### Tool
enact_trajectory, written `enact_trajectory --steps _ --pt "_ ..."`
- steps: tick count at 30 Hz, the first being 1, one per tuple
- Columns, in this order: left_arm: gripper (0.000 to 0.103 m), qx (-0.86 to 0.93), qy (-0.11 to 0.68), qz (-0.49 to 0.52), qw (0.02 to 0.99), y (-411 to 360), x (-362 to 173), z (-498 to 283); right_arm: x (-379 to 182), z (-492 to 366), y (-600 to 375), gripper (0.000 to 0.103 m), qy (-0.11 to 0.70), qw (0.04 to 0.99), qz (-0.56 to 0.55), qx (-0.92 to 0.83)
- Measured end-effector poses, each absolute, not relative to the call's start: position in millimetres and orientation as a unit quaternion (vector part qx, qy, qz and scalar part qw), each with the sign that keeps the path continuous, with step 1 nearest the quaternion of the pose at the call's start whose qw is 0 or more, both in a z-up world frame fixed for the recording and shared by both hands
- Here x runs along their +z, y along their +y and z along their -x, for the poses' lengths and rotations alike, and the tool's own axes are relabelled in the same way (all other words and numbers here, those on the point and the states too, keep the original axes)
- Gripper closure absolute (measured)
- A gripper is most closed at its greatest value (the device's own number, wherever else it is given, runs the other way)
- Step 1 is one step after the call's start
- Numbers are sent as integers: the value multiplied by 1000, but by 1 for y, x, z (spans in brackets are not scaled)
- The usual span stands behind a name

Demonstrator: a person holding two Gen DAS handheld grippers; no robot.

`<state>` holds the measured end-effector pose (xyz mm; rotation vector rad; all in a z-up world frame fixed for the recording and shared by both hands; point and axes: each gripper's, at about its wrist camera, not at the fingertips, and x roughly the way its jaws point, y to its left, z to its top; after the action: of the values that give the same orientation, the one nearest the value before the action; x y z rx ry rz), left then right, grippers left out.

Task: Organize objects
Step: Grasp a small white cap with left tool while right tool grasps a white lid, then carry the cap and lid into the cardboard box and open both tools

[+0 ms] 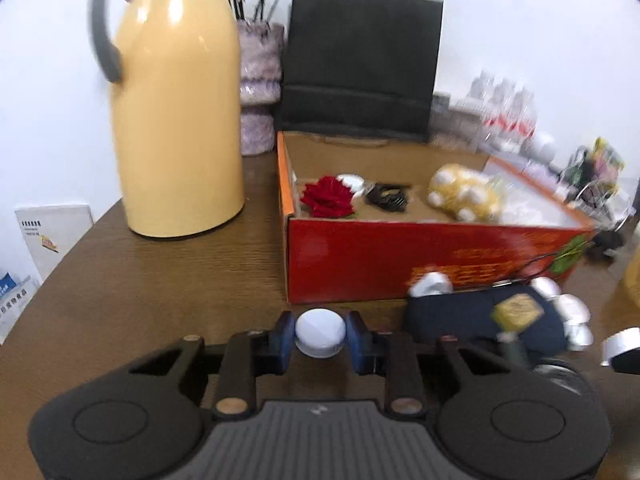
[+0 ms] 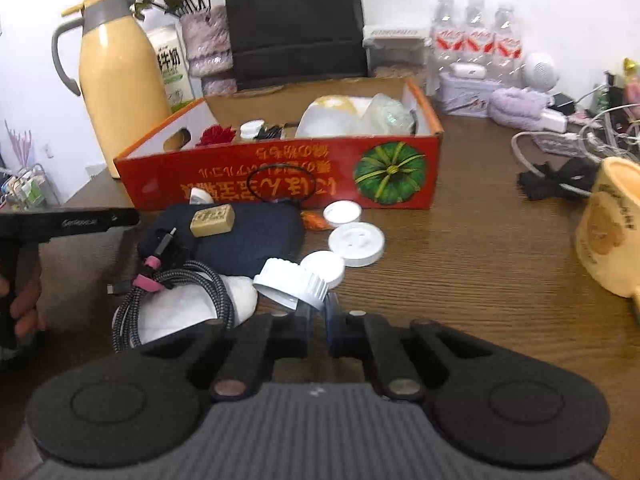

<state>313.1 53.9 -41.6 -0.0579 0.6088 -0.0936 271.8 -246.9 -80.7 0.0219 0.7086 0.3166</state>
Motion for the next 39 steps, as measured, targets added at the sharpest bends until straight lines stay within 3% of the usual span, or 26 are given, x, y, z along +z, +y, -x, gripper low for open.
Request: enact_trajectory --steps 9,15,21,27,34,39 --pt "77 -45 269 100 957 49 -13 -183 -52 -193 -265 96 318 933 -13 170" --pt "77 -55 246 86 964 38 3 -174 -42 -173 -275 96 309 935 -24 172" --pt "77 -97 196 64 974 31 37 -219 -6 -216 -285 96 271 946 -27 177" --pt "77 -124 214 92 964 35 62 -307 26 -323 -279 96 280 942 -32 185" --pt "77 -122 282 90 947 28 45 -403 -6 -427 -250 96 380 903 -13 203" --pt "76 -122 304 82 941 18 30 -451 -24 -449 -214 96 387 896 14 216"
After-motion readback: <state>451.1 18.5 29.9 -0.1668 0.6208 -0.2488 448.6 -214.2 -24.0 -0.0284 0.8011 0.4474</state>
